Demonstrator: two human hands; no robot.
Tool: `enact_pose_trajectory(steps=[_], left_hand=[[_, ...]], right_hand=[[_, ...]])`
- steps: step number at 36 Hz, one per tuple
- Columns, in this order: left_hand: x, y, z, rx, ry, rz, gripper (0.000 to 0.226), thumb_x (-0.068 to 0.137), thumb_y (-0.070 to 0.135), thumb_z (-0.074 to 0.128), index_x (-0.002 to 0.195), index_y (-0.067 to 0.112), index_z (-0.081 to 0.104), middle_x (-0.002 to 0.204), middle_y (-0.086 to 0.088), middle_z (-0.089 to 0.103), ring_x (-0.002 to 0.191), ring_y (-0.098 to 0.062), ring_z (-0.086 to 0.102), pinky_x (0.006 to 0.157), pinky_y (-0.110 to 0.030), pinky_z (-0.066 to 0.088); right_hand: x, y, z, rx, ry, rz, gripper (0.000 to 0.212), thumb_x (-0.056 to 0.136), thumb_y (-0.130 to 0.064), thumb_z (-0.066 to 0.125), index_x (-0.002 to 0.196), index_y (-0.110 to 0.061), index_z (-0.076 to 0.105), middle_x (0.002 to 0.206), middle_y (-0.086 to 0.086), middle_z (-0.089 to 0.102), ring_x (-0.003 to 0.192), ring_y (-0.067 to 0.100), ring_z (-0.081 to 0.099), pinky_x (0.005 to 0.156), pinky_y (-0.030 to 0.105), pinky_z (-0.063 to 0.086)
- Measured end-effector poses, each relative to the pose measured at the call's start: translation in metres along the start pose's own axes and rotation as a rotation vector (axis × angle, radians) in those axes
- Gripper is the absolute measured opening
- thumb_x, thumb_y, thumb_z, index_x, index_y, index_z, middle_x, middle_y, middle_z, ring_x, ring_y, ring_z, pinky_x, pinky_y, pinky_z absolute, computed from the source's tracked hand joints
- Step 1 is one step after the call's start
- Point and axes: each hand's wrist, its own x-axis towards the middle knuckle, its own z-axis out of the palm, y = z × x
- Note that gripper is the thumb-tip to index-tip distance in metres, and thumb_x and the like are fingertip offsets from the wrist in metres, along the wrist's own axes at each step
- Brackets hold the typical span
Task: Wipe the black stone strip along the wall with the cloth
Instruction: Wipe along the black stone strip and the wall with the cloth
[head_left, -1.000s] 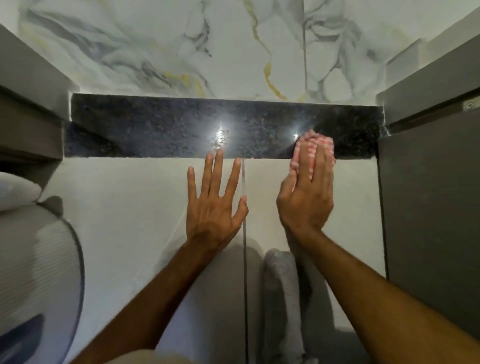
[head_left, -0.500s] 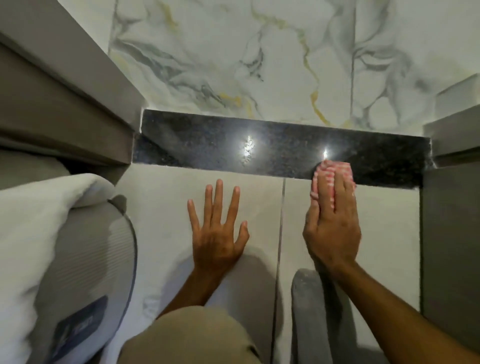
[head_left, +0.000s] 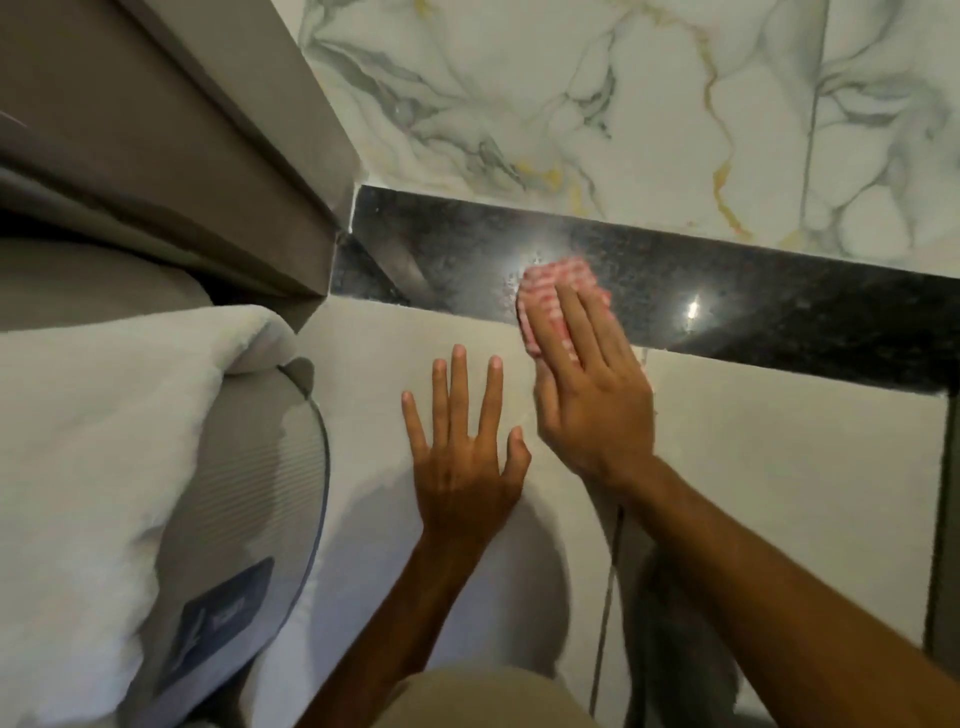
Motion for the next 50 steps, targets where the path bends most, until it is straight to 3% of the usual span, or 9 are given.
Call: enact_pose_trajectory(steps=[9, 13, 17, 21, 27, 34, 37, 43, 50], left_hand=[[-0.002, -0.061, -0.005, -0.044, 0.015, -0.214, 0.069, 0.112, 0.048, 0.033, 0.175, 0.021, 0.023, 0.183, -0.016, 0.017, 0.171, -0.035, 0.014, 0.136, -0.069, 0.012], [0.002, -0.056, -0.004, -0.028, 0.014, -0.246, 0.072, 0.11, 0.049, 0.035, 0.175, 0.022, 0.018, 0.184, -0.014, 0.013, 0.171, -0.034, 0.011, 0.137, -0.066, 0.009], [0.002, -0.059, -0.006, 0.024, -0.028, -0.224, 0.074, 0.112, 0.051, 0.027, 0.176, 0.021, 0.006, 0.185, -0.015, 0.005, 0.172, -0.035, 0.006, 0.135, -0.07, 0.013], [-0.002, -0.067, -0.01, 0.035, -0.054, -0.179, 0.072, 0.113, 0.055, 0.004, 0.176, 0.02, 0.006, 0.184, -0.016, 0.004, 0.171, -0.038, 0.008, 0.135, -0.068, 0.019], [0.0, -0.066, -0.013, 0.004, -0.027, -0.201, 0.072, 0.112, 0.053, 0.008, 0.176, 0.02, 0.016, 0.184, -0.016, 0.009, 0.171, -0.037, 0.011, 0.138, -0.064, 0.015], [-0.004, -0.069, -0.009, -0.006, 0.034, -0.189, 0.066, 0.11, 0.043, 0.043, 0.17, 0.017, 0.035, 0.182, -0.018, 0.019, 0.171, -0.034, 0.015, 0.138, -0.062, 0.017], [-0.002, -0.066, -0.013, 0.02, 0.004, -0.213, 0.071, 0.111, 0.044, 0.04, 0.174, 0.017, 0.023, 0.183, -0.016, 0.014, 0.171, -0.034, 0.011, 0.137, -0.062, 0.021], [-0.004, -0.066, -0.007, 0.043, -0.022, -0.243, 0.075, 0.11, 0.046, 0.039, 0.174, 0.012, 0.021, 0.183, -0.016, 0.014, 0.171, -0.034, 0.012, 0.137, -0.06, 0.021], [0.001, -0.066, -0.01, -0.037, 0.057, -0.308, 0.082, 0.103, 0.041, 0.054, 0.17, 0.0, 0.028, 0.18, -0.022, 0.024, 0.169, -0.034, 0.02, 0.139, -0.054, 0.02]], right_hand=[[0.038, -0.005, -0.013, -0.008, 0.17, 0.602, 0.065, 0.116, -0.039, 0.034, 0.175, -0.015, 0.02, 0.184, 0.012, 0.016, 0.172, 0.031, 0.016, 0.142, 0.046, 0.018], [0.085, -0.055, 0.0, 0.049, 0.021, 0.269, 0.066, 0.117, -0.042, 0.03, 0.177, -0.019, 0.012, 0.186, 0.01, 0.007, 0.174, 0.031, 0.005, 0.142, 0.043, 0.005], [0.062, -0.088, 0.005, 0.06, -0.125, -0.141, 0.066, 0.117, -0.042, 0.03, 0.177, -0.024, 0.01, 0.186, 0.007, 0.004, 0.174, 0.028, 0.001, 0.143, 0.05, 0.013], [0.026, -0.066, -0.001, 0.041, -0.11, -0.111, 0.063, 0.119, -0.044, 0.029, 0.177, -0.027, 0.011, 0.186, 0.001, 0.005, 0.174, 0.023, 0.001, 0.143, 0.049, 0.014], [0.082, -0.094, 0.004, 0.072, 0.047, 0.328, 0.068, 0.118, -0.046, 0.028, 0.176, -0.016, 0.013, 0.185, 0.012, 0.01, 0.173, 0.032, 0.008, 0.143, 0.048, 0.008], [0.096, -0.11, 0.009, -0.012, -0.298, -0.459, 0.07, 0.116, -0.052, 0.015, 0.177, -0.021, 0.001, 0.186, 0.011, -0.004, 0.173, 0.03, -0.007, 0.144, 0.048, 0.0], [0.07, -0.07, -0.01, -0.039, -0.317, -0.474, 0.067, 0.115, -0.048, 0.013, 0.177, -0.025, 0.003, 0.186, 0.006, -0.002, 0.174, 0.027, -0.006, 0.143, 0.051, 0.008], [0.096, -0.061, -0.017, 0.005, -0.28, -0.096, 0.067, 0.118, -0.045, 0.019, 0.177, -0.019, 0.001, 0.186, 0.01, -0.006, 0.173, 0.029, -0.008, 0.144, 0.049, 0.001], [0.097, -0.107, 0.009, -0.039, -0.397, -0.568, 0.069, 0.114, -0.056, 0.009, 0.177, -0.027, 0.0, 0.186, 0.007, -0.005, 0.173, 0.029, -0.006, 0.144, 0.047, 0.001]])
